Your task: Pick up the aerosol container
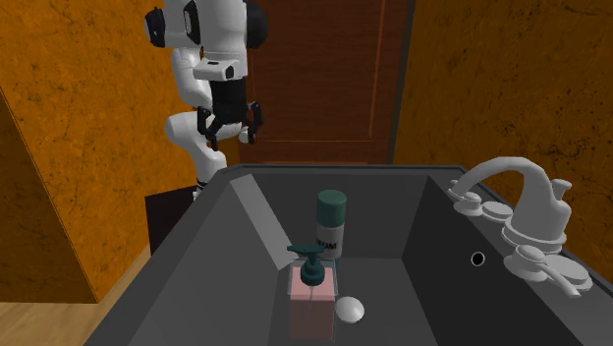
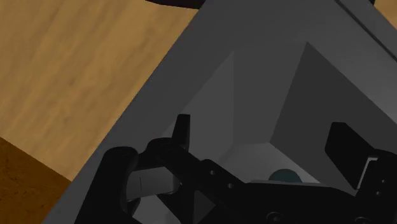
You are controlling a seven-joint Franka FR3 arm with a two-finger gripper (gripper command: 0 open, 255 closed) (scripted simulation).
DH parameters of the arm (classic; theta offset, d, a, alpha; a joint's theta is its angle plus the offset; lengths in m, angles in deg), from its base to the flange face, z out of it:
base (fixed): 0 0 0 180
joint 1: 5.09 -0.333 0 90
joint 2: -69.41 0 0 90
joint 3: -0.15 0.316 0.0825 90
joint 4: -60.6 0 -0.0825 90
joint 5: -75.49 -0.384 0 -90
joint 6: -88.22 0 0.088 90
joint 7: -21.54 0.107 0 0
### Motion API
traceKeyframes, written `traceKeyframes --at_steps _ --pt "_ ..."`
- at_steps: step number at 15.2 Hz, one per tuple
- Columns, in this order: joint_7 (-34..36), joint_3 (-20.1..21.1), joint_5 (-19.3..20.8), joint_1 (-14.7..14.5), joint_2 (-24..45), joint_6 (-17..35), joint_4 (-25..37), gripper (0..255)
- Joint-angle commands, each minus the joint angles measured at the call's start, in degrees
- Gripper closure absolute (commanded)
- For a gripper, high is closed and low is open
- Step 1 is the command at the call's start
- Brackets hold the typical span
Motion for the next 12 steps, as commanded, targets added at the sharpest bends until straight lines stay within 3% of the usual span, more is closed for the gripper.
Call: traceKeyframes --at_steps 1,12 --pt "1.1 0.8 -1.2 -0.7 3.6 3.2 1.3 0" --pt "6.2 5.0 -5.8 -4.0 23.0 17.3 11.2 0"
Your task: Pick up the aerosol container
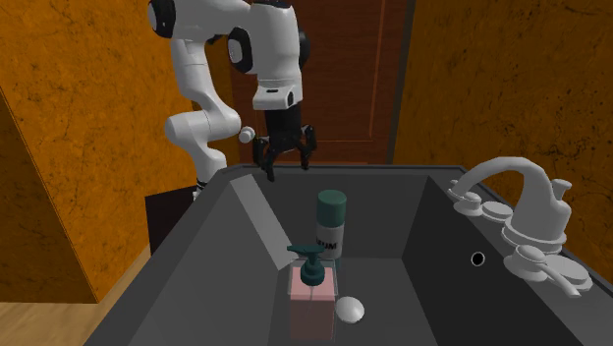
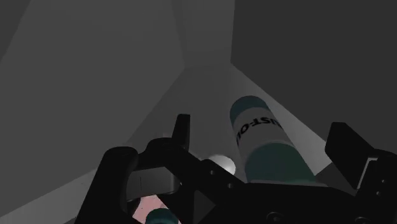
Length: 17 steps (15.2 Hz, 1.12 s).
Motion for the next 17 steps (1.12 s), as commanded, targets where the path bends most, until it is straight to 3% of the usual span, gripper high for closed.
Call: traceKeyframes --at_steps 1,6,16,17 --pt "1.3 0.9 -0.6 -0.7 3.3 2.1 2.2 0" --pt "3.4 2.5 -1.3 -1.9 12.5 6.1 9.7 0" --pt "3.1 2.6 -1.4 -2.0 14.8 11.9 6.3 0" --pt "3.1 2.6 -1.4 -2.0 14.9 11.9 6.4 255"
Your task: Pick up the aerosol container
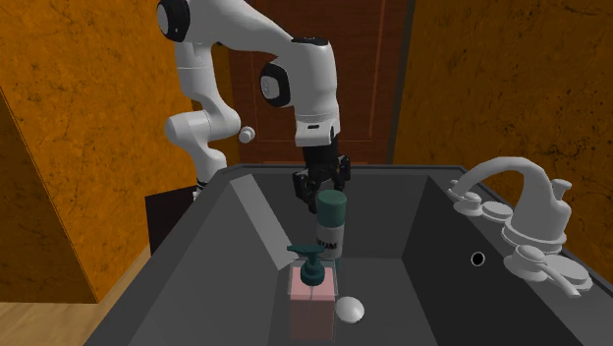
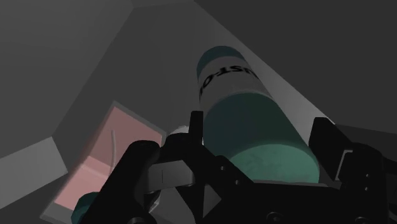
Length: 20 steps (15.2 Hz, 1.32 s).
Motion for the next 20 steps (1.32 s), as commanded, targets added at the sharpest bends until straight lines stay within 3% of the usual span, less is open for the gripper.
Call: traceKeyframes --at_steps 1,9,20 --pt "0.0 0.0 0.0 0.0 0.2 0.1 0.0 255" --pt "0.0 0.0 0.0 0.0 0.0 0.1 -0.2 255" --pt "0.5 -0.1 0.1 0.1 -2.8 -8.1 5.3 255"
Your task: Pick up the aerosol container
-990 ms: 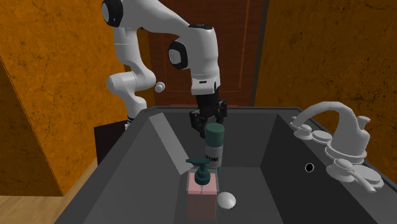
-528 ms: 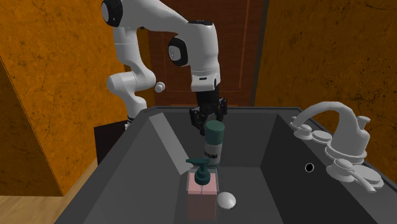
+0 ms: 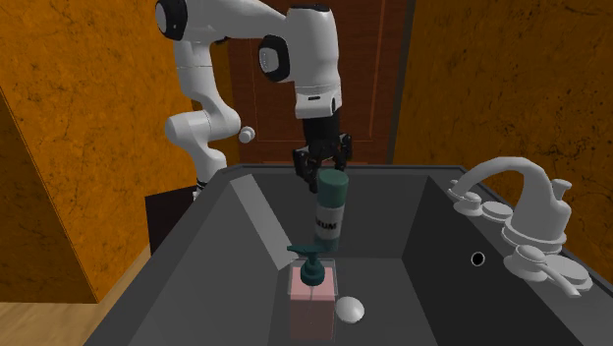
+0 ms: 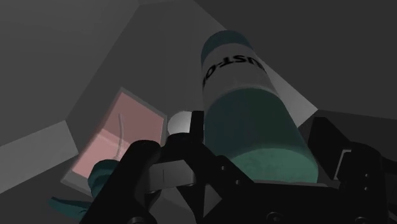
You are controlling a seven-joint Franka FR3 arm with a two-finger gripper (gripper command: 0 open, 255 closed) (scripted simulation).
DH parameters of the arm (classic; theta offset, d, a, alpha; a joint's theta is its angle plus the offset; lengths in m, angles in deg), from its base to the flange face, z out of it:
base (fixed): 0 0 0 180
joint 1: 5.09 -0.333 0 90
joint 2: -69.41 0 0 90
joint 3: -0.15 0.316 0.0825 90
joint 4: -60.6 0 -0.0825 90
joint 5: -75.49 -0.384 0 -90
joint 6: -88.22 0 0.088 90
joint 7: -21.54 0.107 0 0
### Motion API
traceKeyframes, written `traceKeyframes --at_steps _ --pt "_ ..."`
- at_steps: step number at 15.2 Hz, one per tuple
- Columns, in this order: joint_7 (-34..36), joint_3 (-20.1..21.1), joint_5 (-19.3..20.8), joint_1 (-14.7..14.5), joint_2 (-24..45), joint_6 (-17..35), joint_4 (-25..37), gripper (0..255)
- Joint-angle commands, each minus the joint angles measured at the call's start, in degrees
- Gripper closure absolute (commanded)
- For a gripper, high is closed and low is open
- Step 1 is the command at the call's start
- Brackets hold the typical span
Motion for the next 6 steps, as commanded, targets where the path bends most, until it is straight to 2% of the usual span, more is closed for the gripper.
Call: traceKeyframes --at_steps 1,6 --pt "0.0 -0.1 0.0 0.1 -0.3 -1.6 1.3 255" --pt "0.1 -0.1 0.1 0.1 -0.9 -4.0 3.1 255"
